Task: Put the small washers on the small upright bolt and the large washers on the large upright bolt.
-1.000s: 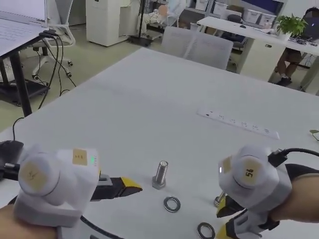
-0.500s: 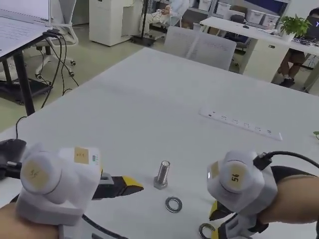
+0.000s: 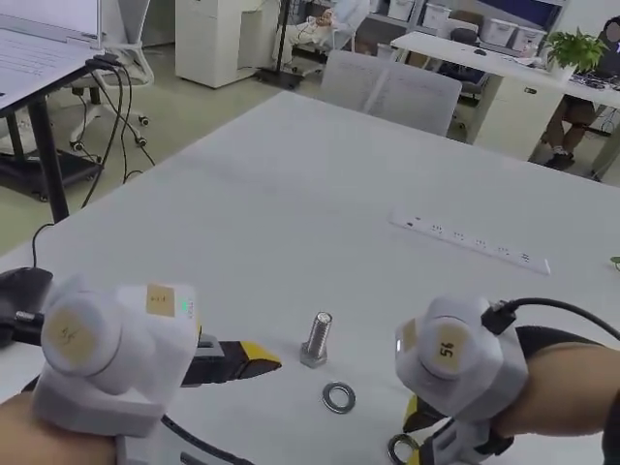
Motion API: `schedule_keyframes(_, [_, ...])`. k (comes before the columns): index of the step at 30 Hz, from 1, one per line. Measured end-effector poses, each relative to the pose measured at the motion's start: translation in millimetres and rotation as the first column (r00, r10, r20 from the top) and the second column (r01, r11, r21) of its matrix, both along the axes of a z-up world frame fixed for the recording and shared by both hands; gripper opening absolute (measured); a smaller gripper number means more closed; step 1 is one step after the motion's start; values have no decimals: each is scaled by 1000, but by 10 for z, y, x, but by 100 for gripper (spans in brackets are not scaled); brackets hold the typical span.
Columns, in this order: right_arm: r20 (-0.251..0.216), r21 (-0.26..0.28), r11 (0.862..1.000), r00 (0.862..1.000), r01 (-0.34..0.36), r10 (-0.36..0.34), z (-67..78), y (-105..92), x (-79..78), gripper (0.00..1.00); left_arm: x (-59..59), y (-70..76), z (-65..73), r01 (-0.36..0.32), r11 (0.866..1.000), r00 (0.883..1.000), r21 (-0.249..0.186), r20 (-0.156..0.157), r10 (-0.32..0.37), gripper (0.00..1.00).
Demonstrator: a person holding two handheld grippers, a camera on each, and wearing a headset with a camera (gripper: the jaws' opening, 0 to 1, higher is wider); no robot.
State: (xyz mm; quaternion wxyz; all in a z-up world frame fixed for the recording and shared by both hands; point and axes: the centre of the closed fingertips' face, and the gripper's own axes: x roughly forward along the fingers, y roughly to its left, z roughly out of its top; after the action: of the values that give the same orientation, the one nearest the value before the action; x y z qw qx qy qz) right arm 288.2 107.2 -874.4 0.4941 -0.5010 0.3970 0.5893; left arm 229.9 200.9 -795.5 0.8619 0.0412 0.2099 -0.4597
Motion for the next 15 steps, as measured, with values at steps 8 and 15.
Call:
schedule_keyframes(8, [-22,-5,1000,1000,17,-17,-6,-3,0,28,-2,-6,3,2,1000,1000,0,1,-2,78])
schedule_keyframes(15, [-34,-10,1000,999,22,-23,-6,-5,-24,31,0,-1,3,0,1000,1000,0,2,0,78])
